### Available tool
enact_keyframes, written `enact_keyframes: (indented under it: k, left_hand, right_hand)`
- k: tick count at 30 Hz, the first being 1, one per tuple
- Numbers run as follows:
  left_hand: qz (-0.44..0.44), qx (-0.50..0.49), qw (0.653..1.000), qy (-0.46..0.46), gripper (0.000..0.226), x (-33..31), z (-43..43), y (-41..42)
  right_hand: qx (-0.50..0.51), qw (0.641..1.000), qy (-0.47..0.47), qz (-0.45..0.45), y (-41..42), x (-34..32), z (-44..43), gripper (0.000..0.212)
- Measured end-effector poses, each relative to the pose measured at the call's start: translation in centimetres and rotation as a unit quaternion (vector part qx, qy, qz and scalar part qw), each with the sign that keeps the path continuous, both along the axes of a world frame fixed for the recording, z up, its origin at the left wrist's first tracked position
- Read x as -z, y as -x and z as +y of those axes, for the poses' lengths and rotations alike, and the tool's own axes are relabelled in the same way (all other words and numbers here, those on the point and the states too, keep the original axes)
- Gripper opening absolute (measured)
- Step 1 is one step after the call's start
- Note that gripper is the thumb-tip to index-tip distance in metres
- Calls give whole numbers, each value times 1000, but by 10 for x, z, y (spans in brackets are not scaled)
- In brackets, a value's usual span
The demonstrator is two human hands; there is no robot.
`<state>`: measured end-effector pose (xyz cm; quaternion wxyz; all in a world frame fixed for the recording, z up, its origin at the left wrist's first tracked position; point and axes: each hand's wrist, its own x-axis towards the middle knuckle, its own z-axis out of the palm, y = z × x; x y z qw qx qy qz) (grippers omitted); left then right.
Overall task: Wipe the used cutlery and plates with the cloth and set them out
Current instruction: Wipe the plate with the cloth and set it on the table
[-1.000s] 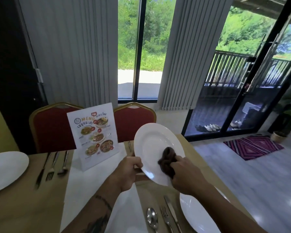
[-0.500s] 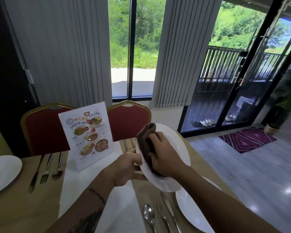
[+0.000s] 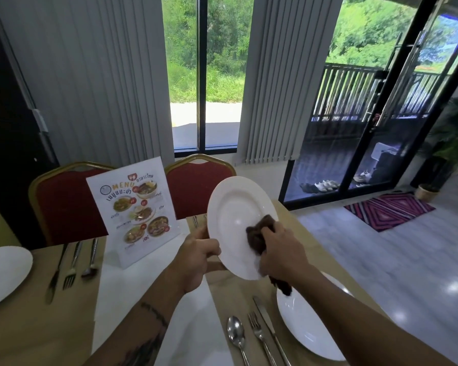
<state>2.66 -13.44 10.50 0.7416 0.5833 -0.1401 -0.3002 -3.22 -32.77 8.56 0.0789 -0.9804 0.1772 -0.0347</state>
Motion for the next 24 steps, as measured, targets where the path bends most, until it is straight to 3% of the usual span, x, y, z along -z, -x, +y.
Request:
enact_keyframes:
  k: [3,6,9,11,14,17,21,24]
  left_hand:
    - [21,-28,999,15,60,5,-1,-2]
    - [45,-53,997,39,62,8,-1,-7]
    - [52,-52,995,61,60,5,-1,-13]
    - [45,-31,997,61,57,1,0,-15]
    - [50,-27,997,61,56,0,2,-16]
    - [85,-66,991,76,56,10,5,-16]
    - [111,-96,987,65,49,20,5,-13]
    - [105,-77,990,51,46,19,7,-11]
  right_hand:
    - [-61,996,-56,19,9,-1,18,35]
    - [-105,983,-150,-18,14,-3,25,26]
    - [-139,941,-296,-90,16,-4,42,45]
    - [-157,923,-332,-112,15,-3,54,55]
    - [-186,934,-288,-105,6,7,54,59]
    - [-189,963,-183,-54,3,12,38,59]
    - [-128,991,-45,-13,-3,19,15,64]
    - [-88,996,-13,-24,-12,21,7,70]
